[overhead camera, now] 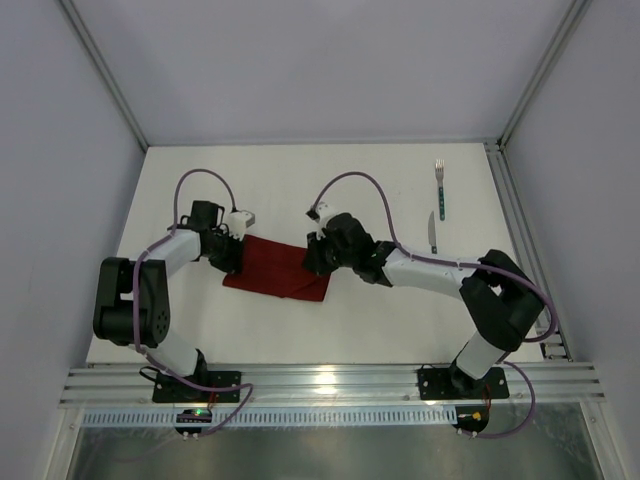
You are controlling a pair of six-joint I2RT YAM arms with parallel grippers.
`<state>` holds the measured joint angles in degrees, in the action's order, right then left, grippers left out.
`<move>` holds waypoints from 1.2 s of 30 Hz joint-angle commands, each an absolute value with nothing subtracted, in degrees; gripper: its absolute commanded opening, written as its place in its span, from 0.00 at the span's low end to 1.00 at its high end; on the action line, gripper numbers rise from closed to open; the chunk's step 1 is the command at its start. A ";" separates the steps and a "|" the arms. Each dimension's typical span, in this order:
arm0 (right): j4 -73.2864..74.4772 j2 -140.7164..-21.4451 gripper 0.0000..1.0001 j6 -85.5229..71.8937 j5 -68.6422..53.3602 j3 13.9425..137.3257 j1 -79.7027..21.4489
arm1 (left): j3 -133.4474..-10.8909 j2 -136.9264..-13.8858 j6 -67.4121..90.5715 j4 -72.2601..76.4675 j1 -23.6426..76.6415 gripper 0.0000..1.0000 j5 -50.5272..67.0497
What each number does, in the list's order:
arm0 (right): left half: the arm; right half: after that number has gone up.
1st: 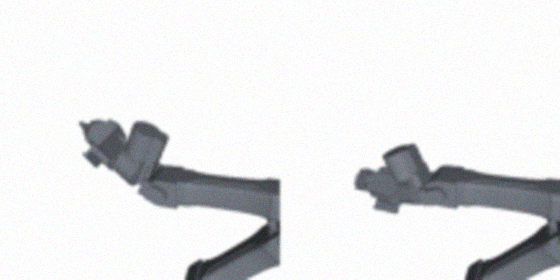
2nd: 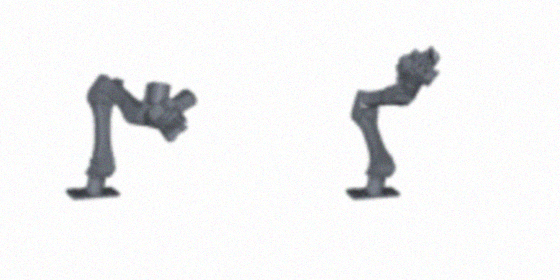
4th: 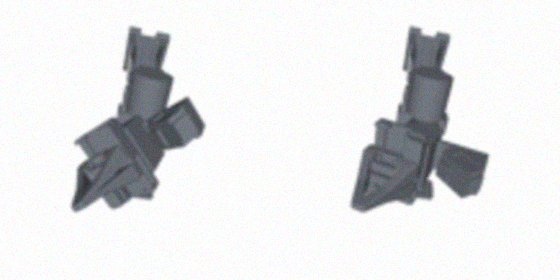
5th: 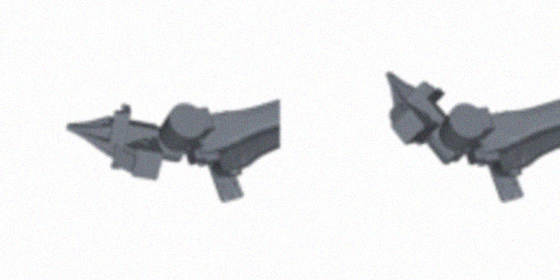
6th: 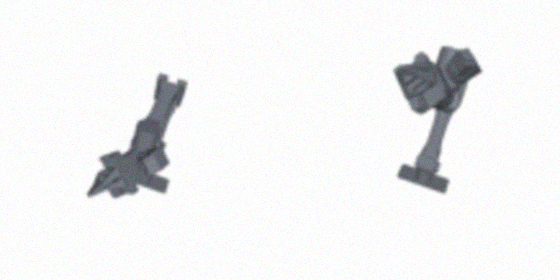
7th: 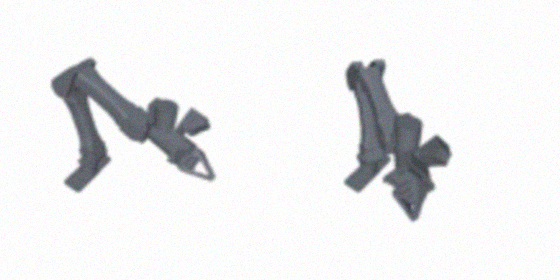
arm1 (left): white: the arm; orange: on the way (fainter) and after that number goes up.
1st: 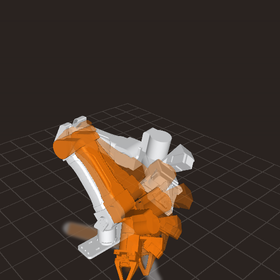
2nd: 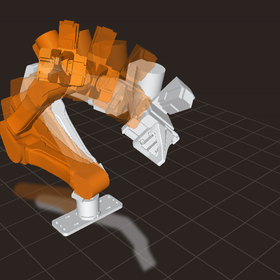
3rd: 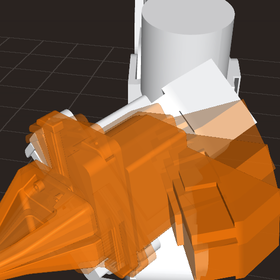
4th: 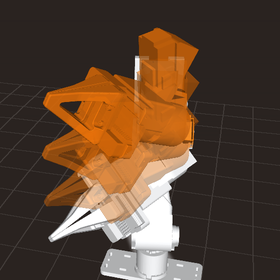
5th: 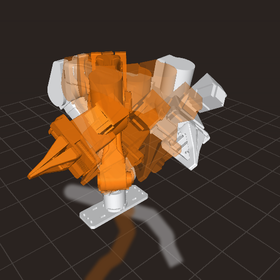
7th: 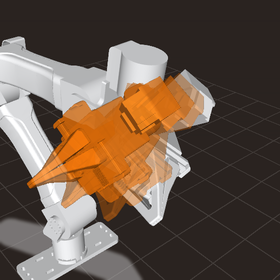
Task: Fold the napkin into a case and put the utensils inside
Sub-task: Fold the square-folded napkin into a folded napkin.
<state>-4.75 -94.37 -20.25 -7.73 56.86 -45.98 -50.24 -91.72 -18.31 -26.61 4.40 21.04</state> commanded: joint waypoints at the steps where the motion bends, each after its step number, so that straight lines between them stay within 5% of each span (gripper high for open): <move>1: -7.64 -93.51 0.14 -21.79 -8.97 53.19 -46.41 | -50.19 -91.93 -18.02 -25.40 4.04 0.08 21.09; 8: -8.44 -98.08 0.10 -24.52 -8.88 52.82 -45.88 | -50.36 -91.76 -17.23 -25.05 4.04 0.10 20.83; 18: -7.56 -103.71 0.09 -26.19 -6.94 51.06 -43.94 | -49.75 -88.95 -16.35 -23.47 4.04 0.29 19.60; 25: -7.38 -102.92 0.09 -25.23 -6.68 51.32 -43.94 | -48.34 -83.34 -14.07 -20.31 3.52 0.55 12.50; 32: -6.86 -102.57 0.09 -23.73 -7.03 52.29 -43.95 | -47.72 -81.74 -13.89 -19.51 2.90 0.56 11.50; 35: -6.24 -102.22 0.09 -23.38 -7.12 53.00 -43.95 | -48.95 -78.77 -13.97 -22.84 2.90 0.47 18.33; 36: -6.07 -101.96 0.09 -23.29 -7.03 53.35 -43.95 | -48.96 -77.27 -14.06 -23.63 3.16 0.36 19.93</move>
<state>-7.66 -102.54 -25.15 -8.27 51.68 -44.16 -48.03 -81.89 -14.17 -22.50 3.18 14.02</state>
